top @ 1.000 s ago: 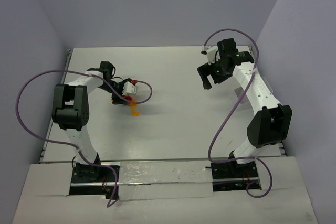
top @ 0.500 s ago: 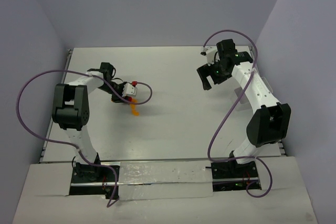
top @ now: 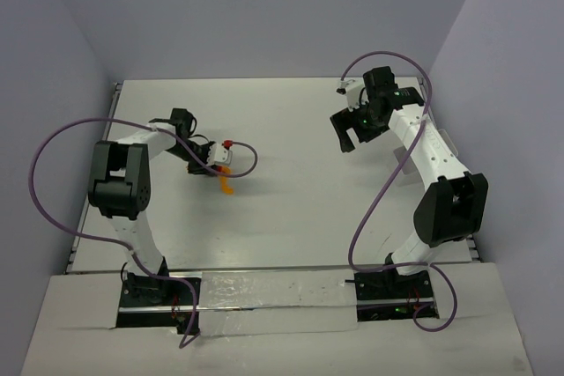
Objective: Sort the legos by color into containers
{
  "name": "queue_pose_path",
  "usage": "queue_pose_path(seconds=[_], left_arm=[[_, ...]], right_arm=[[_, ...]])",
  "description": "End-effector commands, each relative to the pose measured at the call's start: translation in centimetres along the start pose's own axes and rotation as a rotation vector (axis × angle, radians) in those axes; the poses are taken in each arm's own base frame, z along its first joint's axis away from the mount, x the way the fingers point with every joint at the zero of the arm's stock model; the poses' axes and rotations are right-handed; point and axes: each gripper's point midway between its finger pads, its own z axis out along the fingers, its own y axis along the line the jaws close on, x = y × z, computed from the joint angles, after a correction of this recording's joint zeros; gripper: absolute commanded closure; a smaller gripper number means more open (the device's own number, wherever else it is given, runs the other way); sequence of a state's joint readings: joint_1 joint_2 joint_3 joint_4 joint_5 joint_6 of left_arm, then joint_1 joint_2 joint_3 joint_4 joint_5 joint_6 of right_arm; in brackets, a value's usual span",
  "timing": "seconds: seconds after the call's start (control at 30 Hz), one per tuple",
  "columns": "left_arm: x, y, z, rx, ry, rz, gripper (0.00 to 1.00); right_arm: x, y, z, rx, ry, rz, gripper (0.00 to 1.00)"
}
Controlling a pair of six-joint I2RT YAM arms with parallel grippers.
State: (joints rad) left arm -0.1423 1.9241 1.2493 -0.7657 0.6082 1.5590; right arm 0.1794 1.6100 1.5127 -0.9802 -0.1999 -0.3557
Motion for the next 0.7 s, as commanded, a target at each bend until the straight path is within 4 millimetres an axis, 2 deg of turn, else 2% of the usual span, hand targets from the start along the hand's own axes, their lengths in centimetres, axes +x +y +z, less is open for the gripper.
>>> queue_pose_path(seconds=[0.0, 0.13, 0.27, 0.33, 0.37, 0.47, 0.5, 0.6, 0.67], left_arm=[[0.1, 0.0, 0.3, -0.017, 0.036, 0.010, 0.67], [-0.8, 0.6, -0.1, -0.036, 0.017, -0.001, 0.80], [-3.5, 1.2, -1.2, -0.076, -0.019, 0.007, 0.98], [-5.6, 1.6, -2.1, -0.112, -0.041, 0.025, 1.00], [-7.4, 1.9, -3.0, -0.143, -0.058, 0.058, 1.00], [-10.8, 2.3, -4.7, -0.223, -0.100, 0.083, 1.00], [-12.0, 2.1, -4.8, -0.236, -0.110, 0.093, 1.00], [-15.5, 0.8, -5.5, -0.283, -0.103, 0.142, 1.00], [-17.0, -0.2, -5.0, -0.282, -0.090, 0.141, 1.00]], right_arm=[[-1.0, 0.2, -0.3, 0.000, -0.041, 0.001, 0.00], [-1.2, 0.4, -0.6, -0.007, -0.055, 0.008, 0.01], [-2.2, 1.7, -1.4, -0.064, -0.113, 0.035, 0.01], [-3.0, 2.7, -2.0, -0.109, -0.155, 0.052, 0.01], [-3.2, 3.2, -2.2, -0.136, -0.170, 0.060, 0.01], [-4.2, 5.8, -3.4, -0.266, -0.249, 0.096, 0.02], [-4.7, 7.0, -4.1, -0.329, -0.285, 0.111, 0.02], [-4.6, 10.4, -4.7, -0.530, -0.324, 0.168, 0.02], [-4.9, 11.4, -5.2, -0.603, -0.341, 0.192, 0.02]])
